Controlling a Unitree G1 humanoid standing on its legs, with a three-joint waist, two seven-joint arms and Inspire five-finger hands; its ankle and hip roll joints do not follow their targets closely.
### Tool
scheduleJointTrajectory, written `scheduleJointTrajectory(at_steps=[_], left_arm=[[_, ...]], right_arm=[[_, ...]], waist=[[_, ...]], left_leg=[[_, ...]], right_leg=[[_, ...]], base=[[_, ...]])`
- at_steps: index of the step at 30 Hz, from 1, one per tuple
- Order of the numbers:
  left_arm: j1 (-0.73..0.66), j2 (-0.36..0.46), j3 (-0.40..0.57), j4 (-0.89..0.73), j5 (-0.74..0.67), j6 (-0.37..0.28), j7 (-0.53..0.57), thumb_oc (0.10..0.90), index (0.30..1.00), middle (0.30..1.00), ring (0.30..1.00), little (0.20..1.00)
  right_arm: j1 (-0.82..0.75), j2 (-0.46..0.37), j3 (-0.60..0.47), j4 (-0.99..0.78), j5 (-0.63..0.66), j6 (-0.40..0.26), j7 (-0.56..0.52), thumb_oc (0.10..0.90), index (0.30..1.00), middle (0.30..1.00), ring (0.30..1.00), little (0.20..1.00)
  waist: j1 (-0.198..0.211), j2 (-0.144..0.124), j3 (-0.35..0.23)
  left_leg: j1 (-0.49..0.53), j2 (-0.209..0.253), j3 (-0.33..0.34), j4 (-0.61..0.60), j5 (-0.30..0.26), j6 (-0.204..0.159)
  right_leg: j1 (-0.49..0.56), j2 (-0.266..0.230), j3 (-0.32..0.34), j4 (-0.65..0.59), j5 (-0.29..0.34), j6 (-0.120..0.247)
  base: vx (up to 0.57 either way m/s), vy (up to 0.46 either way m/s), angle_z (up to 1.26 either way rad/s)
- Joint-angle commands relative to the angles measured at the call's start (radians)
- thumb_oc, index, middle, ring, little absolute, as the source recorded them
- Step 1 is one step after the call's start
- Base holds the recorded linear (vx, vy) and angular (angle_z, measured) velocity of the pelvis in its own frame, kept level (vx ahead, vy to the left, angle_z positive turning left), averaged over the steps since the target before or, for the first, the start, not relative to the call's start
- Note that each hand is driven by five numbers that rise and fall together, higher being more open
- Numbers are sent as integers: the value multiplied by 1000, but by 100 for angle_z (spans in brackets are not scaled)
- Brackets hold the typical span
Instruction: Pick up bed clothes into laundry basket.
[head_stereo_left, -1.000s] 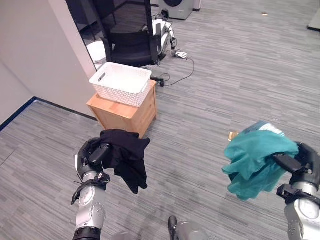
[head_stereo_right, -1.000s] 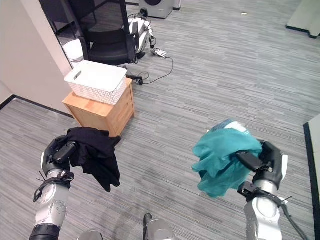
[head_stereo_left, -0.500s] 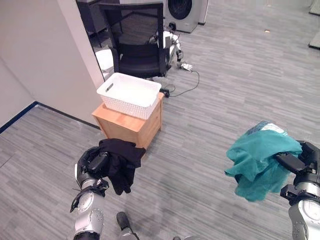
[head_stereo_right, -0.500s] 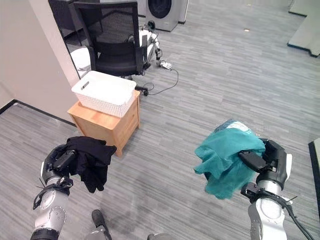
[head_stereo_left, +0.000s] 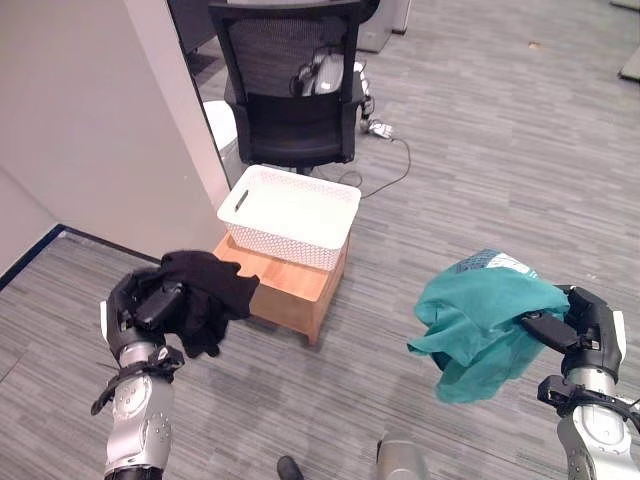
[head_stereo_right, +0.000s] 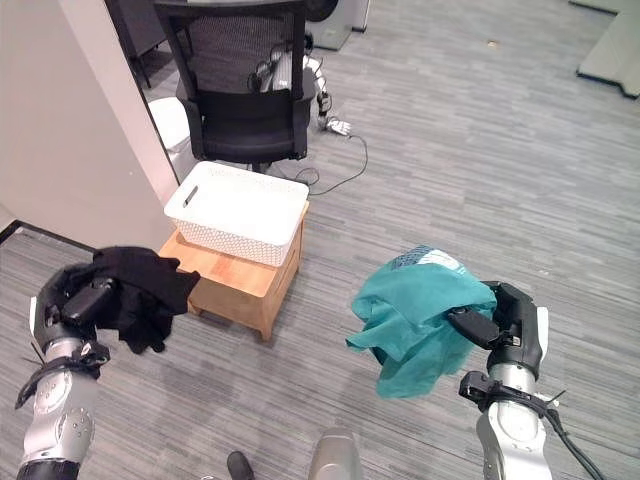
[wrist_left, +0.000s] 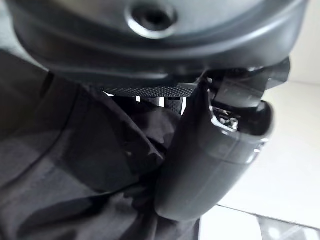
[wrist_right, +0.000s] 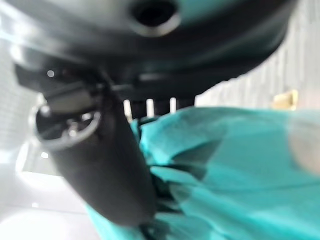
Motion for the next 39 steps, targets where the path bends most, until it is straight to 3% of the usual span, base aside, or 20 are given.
scheduleJointTrajectory(at_steps=[1, 4, 8, 11, 13, 14, 15, 16, 17, 19, 20, 22, 23, 25, 27, 30, 34, 35, 37, 39], left_arm=[[-115, 71, 0, -94, 70, -98, -29, 400, 300, 300, 300, 300], [-116, 47, -3, -100, 60, -90, -62, 400, 300, 300, 300, 300], [-100, 18, 35, -107, 44, -112, -39, 400, 300, 300, 300, 300], [-97, 32, 88, -143, 43, -136, -1, 400, 300, 300, 300, 300], [-90, 28, 103, -162, 42, -145, 7, 400, 300, 300, 300, 300], [-80, 48, 146, -179, 44, -171, 28, 400, 300, 300, 300, 300], [-80, 45, 148, -180, 44, -171, 28, 400, 300, 300, 300, 300], [-65, 63, 193, -209, 62, -200, 63, 400, 300, 300, 300, 300], [-64, 61, 193, -211, 64, -199, 65, 400, 300, 300, 300, 300], [-57, 83, 247, -266, 88, -250, 112, 400, 300, 300, 300, 300], [-56, 81, 247, -268, 90, -250, 114, 400, 300, 300, 300, 300], [-38, 117, 268, -298, 129, -262, 128, 400, 300, 300, 300, 300], [-38, 115, 269, -298, 130, -262, 129, 400, 300, 300, 300, 300], [-20, 153, 267, -332, 149, -268, 116, 400, 300, 300, 300, 300], [-8, 159, 265, -345, 150, -266, 103, 400, 300, 300, 300, 300], [6, 178, 186, -359, 124, -255, 41, 400, 300, 300, 300, 300], [9, 204, 124, -336, 105, -239, 11, 400, 300, 300, 300, 300], [12, 207, 115, -336, 90, -237, 5, 400, 300, 300, 300, 300], [30, 193, 86, -323, 39, -225, -25, 400, 300, 300, 300, 300], [53, 170, 89, -310, 24, -218, -38, 400, 300, 300, 300, 300]], right_arm=[[-110, -74, -132, -41, -17, -116, -46, 400, 300, 300, 300, 300], [-104, -76, -128, -43, 4, -112, -43, 400, 300, 300, 300, 300], [-143, -166, -175, -2, 3, -118, -57, 400, 300, 300, 300, 300], [-179, -356, -225, 67, -14, -109, -56, 400, 300, 300, 300, 300], [-188, -405, -234, 97, -3, -115, -51, 400, 300, 300, 300, 300], [-208, -531, -249, 181, 13, -115, -34, 400, 300, 300, 300, 300], [-213, -537, -246, 190, 17, -119, -31, 400, 300, 300, 300, 300], [-212, -634, -255, 225, 13, -119, -11, 400, 300, 300, 300, 300], [-214, -637, -255, 228, 15, -120, -9, 400, 300, 300, 300, 300], [-245, -754, -254, 267, 16, -129, 10, 400, 300, 300, 300, 300], [-251, -759, -249, 273, 18, -131, 12, 400, 300, 300, 300, 300], [-291, -878, -219, 305, -13, -132, 44, 400, 300, 300, 300, 300], [-299, -881, -214, 310, -13, -133, 45, 400, 300, 300, 300, 300], [-343, -1002, -162, 344, -78, -123, 62, 400, 300, 300, 300, 300], [-401, -1067, -97, 357, -122, -116, 90, 400, 300, 300, 300, 300], [-584, -1210, 108, 406, -255, -107, 110, 400, 300, 300, 300, 300], [-838, -1231, 369, 433, -327, -94, 127, 400, 300, 300, 300, 300], [-941, -1223, 470, 443, -349, -89, 123, 400, 300, 300, 300, 300], [-1279, -1153, 807, 453, -399, -83, 126, 400, 300, 300, 300, 300], [-1564, -1079, 1094, 498, -419, -79, 122, 400, 300, 300, 300, 300]], waist=[[-39, -33, -58], [-23, -40, -76], [12, -41, -112], [38, -55, -120], [45, -56, -118], [67, -68, -119], [66, -66, -118], [85, -74, -121], [85, -73, -121], [115, -84, -127], [114, -83, -127], [139, -93, -130], [138, -92, -129], [167, -100, -128], [177, -101, -124], [243, -126, -108], [296, -159, -87], [302, -171, -84], [303, -199, -82], [283, -190, -87]], left_leg=[[4, 88, 3, 46, 13, -134], [2, 91, -22, 49, 32, -144], [5, 87, -50, 17, 57, -154], [8, 93, -75, 6, 62, -160], [9, 92, -82, 6, 61, -161], [13, 93, -95, 6, 54, -166], [11, 94, -94, 4, 61, -166], [10, 94, -106, 3, 56, -172], [8, 94, -106, 1, 63, -171], [2, 95, -122, 1, 65, -175], [1, 95, -122, 1, 65, -176], [5, 95, -135, 1, 60, -182], [3, 96, -135, 1, 66, -181], [-1, 97, -145, 1, 69, -186], [0, 97, -148, 1, 70, -188], [-9, 101, -164, 1, 75, -192], [-21, 104, -175, 1, 82, -196], [-26, 107, -179, 1, 83, -196], [-39, 111, -186, 1, 87, -196], [-51, 113, -193, 1, 91, -197]], right_leg=[[182, 48, -35, -327, 176, 39], [258, 56, -31, -388, 185, 25], [339, 69, -85, -477, 195, 17], [377, 78, -111, -496, 187, 9], [386, 79, -118, -501, 186, 8], [405, 80, -130, -510, 178, 9], [402, 80, -130, -511, 182, 8], [411, 82, -143, -513, 177, 9], [408, 82, -143, -513, 181, 8], [414, 87, -157, -511, 177, 7], [414, 86, -157, -511, 177, 7], [429, 89, -173, -516, 171, 8], [426, 90, -174, -516, 175, 6], [429, 93, -185, -520, 176, 5], [432, 94, -189, -521, 175, 5], [431, 98, -203, -524, 177, 2], [425, 102, -210, -526, 179, 0], [423, 103, -213, -527, 179, 0], [414, 108, -221, -529, 180, -2], [408, 111, -225, -531, 181, -3]], base=[[141, -84, 37], [102, -101, 69], [124, -94, 9], [55, -40, 35], [36, -26, 11], [24, -26, 11], [44, -25, 32], [-6, -15, 35], [7, -15, 26], [3, -12, 17], [20, -13, 19], [28, -11, 13], [13, -10, 12], [4, -10, 7], [3, -6, 11], [-8, -13, 19], [-21, -18, 10], [-25, -11, 24], [-33, -18, 16], [-25, -20, 7]])
